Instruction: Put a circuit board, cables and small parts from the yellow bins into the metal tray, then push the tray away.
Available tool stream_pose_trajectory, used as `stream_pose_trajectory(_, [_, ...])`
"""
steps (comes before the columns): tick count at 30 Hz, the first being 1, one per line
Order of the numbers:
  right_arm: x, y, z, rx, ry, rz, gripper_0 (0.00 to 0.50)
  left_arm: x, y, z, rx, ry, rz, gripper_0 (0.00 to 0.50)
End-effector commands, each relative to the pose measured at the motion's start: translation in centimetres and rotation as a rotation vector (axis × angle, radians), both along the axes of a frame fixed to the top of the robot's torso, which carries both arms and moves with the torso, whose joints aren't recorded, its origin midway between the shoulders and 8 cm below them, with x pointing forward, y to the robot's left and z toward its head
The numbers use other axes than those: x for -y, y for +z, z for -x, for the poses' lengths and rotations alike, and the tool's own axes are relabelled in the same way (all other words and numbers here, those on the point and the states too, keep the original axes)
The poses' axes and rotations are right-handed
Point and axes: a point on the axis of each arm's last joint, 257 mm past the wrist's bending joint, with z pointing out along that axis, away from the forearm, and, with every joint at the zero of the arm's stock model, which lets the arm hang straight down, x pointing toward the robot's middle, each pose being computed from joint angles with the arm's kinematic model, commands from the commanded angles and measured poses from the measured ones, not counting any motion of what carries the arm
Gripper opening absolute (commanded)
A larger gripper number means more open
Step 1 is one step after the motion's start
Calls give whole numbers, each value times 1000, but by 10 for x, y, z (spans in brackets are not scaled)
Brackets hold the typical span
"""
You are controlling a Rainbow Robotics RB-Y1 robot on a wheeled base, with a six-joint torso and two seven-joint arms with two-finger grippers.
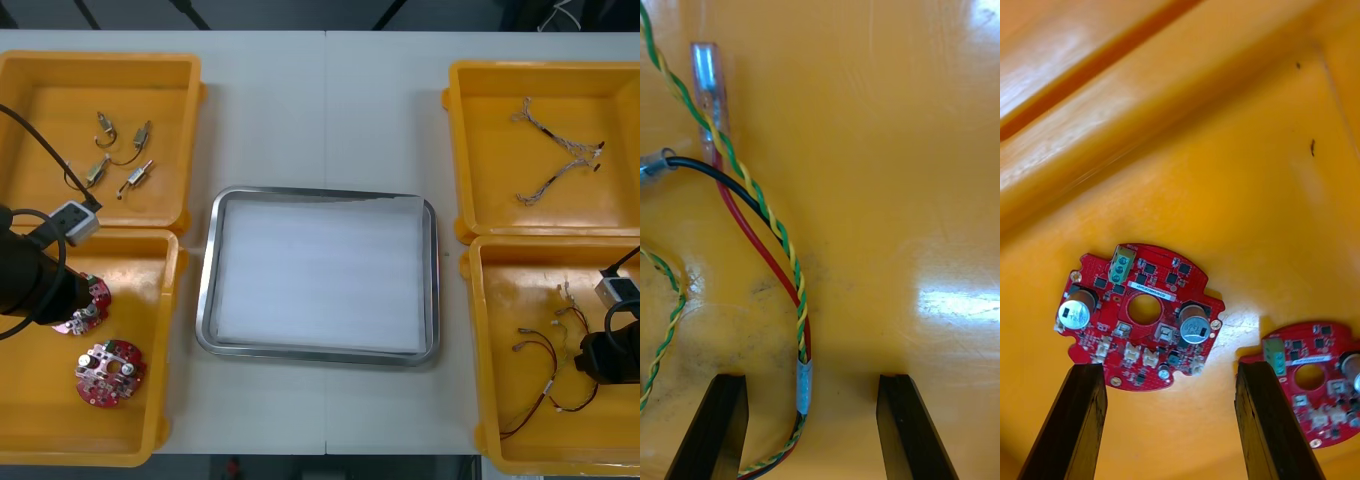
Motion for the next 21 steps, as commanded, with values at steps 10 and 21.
stream_pose_trajectory(10, [-3,-14,14,-30,34,9,0,1,-21,-11,5,-127,-8,500])
stream_pose_trajectory(21, [-6,14,-3,25,73,32,0,13,-25,-7,-9,-147,16,500])
